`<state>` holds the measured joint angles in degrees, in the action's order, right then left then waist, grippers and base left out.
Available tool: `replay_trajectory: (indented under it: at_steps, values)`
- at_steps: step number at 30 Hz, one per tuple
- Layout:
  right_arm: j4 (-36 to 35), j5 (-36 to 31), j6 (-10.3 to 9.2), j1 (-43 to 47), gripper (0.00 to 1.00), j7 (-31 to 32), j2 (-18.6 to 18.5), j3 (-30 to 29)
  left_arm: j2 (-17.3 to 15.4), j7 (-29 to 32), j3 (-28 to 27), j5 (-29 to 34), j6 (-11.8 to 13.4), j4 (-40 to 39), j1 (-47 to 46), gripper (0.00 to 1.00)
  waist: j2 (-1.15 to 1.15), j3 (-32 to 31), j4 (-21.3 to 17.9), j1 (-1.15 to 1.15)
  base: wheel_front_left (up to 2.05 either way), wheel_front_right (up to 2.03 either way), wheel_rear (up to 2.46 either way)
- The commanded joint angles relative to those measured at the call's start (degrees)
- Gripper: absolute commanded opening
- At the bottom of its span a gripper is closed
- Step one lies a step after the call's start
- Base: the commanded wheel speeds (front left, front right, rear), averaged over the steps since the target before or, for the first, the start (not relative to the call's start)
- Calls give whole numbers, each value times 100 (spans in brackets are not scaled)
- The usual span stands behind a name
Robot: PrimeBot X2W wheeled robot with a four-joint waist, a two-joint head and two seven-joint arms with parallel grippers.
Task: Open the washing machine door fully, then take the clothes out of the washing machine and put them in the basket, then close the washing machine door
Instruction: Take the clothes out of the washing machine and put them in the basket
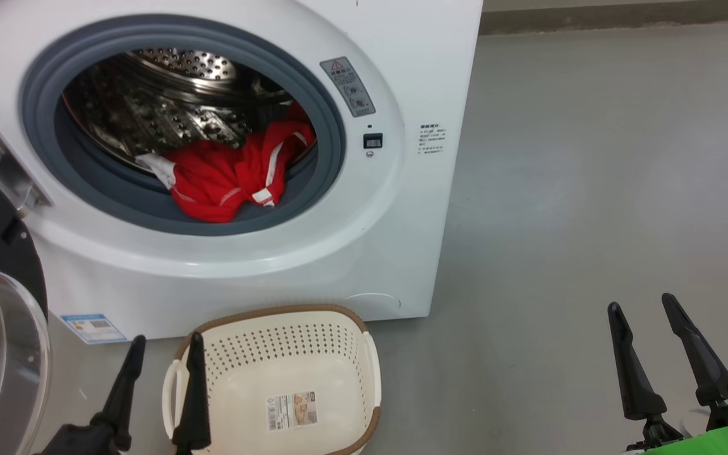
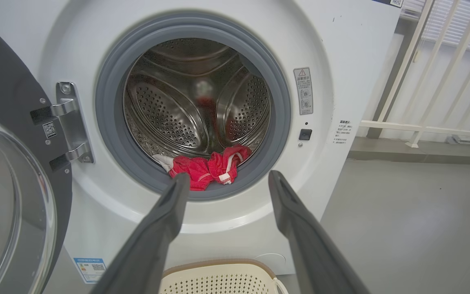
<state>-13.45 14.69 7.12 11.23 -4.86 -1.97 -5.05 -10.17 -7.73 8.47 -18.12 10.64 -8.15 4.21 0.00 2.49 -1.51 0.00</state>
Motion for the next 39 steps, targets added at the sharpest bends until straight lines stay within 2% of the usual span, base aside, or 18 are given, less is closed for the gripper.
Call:
replay_trajectory:
  at_steps: [1,17,28,39]
  values:
    - [-149,20,36,-286,100,-35,-90,121,-49,-34,-182,34,55,-116,-314,100,0,101,13,0,0,0,0]
    - [-185,-64,36,-764,100,-59,-90,244,47,-105,-205,-34,114,174,-1314,100,0,958,35,0,0,0,0]
    - [-81,-92,36,-1095,100,-122,-90,344,-67,379,-244,92,294,637,-2500,100,0,1503,-123,0,0,0,0]
    - [-11,-103,36,-1383,100,-184,-90,485,-282,633,-435,-185,79,1524,-3769,100,0,2019,-319,0,0,0,0]
